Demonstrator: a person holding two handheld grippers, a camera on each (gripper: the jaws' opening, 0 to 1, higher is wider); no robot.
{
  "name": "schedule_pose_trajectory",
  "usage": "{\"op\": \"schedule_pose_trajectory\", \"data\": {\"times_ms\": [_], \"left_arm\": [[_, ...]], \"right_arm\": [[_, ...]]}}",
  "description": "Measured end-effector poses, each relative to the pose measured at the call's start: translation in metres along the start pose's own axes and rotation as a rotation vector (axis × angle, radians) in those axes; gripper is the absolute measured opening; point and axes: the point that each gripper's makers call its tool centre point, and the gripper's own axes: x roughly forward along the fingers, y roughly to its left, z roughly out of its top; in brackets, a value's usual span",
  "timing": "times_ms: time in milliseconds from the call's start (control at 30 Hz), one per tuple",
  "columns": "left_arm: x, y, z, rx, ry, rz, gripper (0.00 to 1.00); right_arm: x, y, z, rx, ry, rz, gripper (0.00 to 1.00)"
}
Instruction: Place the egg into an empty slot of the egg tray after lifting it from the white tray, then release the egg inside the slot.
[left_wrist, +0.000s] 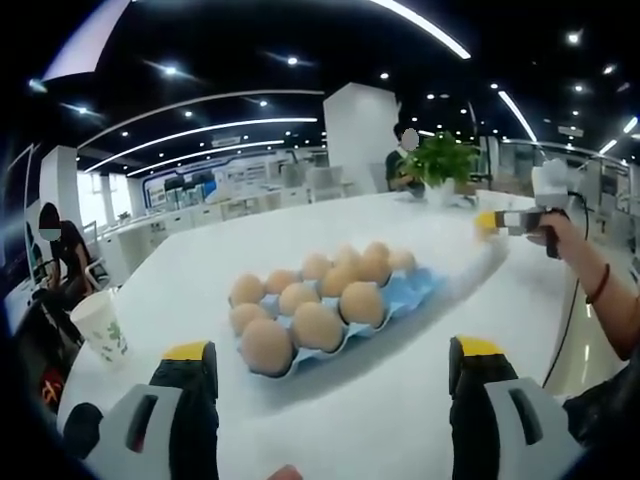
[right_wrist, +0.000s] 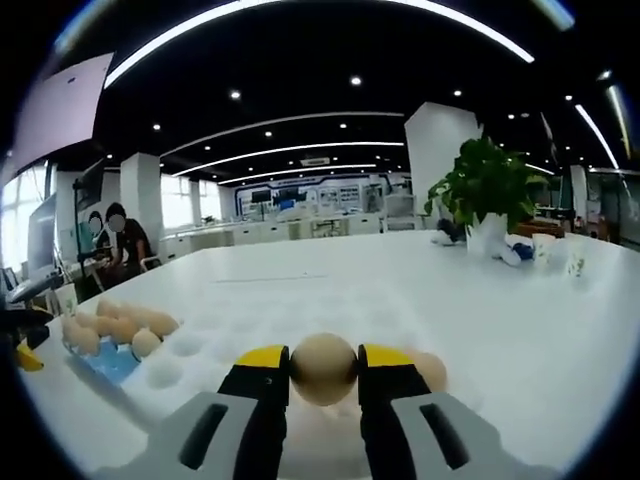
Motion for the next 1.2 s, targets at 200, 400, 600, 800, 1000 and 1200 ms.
{"op": "schedule_pose_trajectory", "data": {"times_ms": [200, 400, 600, 800, 1000, 1200], "left_arm": [[-0.003, 0.0, 0.001, 0.001, -0.007, 0.0, 0.98], [-0.003, -0.001, 0.002, 0.002, -0.01, -0.005, 0.98], [-0.004, 0.0, 0.003, 0.005, -0.012, -0.007, 0.98], [-0.005, -0.001, 0.001, 0.006, -0.01, -0.013, 0.98], [-0.006, 0.0, 0.001, 0.005, -0.013, -0.015, 0.99], [-0.007, -0.001, 0.001, 0.007, -0.015, -0.016, 0.99]], "right_arm": [[-0.001, 0.006, 0.003, -0.003, -0.005, 0.015, 0.28], [-0.001, 0.015, 0.005, -0.006, -0.007, 0.034, 0.27], [-0.002, 0.022, 0.007, -0.006, -0.007, 0.05, 0.28], [-0.004, 0.034, 0.005, 0.008, 0.0, 0.083, 0.28], [-0.005, 0.048, 0.002, 0.019, 0.006, 0.118, 0.28], [-0.007, 0.064, -0.002, 0.012, 0.018, 0.155, 0.28]]}}
